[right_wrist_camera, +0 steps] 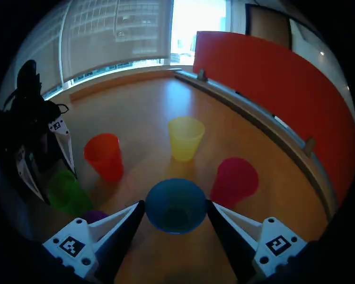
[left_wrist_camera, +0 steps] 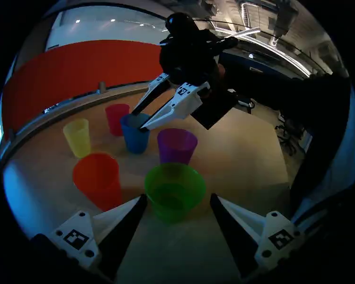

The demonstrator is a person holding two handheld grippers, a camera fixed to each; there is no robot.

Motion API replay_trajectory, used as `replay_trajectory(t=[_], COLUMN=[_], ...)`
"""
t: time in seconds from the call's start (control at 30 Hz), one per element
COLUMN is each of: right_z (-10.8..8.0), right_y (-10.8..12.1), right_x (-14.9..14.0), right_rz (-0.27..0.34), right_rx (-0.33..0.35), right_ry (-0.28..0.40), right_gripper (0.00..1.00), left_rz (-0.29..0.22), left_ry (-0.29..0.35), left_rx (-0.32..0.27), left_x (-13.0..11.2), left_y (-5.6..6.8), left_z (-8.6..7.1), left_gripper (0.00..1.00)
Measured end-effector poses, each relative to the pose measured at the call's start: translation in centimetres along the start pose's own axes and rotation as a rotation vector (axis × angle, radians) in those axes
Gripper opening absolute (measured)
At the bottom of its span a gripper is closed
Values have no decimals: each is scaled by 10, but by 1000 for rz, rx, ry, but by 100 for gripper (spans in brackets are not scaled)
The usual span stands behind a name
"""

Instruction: Pour water

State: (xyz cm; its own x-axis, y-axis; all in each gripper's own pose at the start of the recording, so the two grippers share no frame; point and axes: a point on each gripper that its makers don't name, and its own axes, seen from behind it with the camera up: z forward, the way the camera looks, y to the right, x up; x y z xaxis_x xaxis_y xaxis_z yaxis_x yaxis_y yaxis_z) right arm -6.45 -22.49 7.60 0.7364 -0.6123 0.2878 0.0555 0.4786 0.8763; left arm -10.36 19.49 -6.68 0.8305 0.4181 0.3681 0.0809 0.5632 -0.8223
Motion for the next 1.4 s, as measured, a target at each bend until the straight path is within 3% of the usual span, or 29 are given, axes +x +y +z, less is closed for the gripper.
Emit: replay_trajectory(t=[0.6,0.9,1.4], right_z=[-49,-82,-128], right_y=[-9,-5,-11], right_x=[8,-1,-24], right_rz=[-20,-3,29], right_rx=[-45,-90,-160], right_ry=[53,79,102], right_gripper=[100,100,100], left_rz=[-5,-22,-11], left_ry=[27,61,115], left_rx=[88,168,305], left_x=[3,7,21], left_y=[-16,-36,-65], left_z=[-30,-54,-89], left_gripper=[100,100,99])
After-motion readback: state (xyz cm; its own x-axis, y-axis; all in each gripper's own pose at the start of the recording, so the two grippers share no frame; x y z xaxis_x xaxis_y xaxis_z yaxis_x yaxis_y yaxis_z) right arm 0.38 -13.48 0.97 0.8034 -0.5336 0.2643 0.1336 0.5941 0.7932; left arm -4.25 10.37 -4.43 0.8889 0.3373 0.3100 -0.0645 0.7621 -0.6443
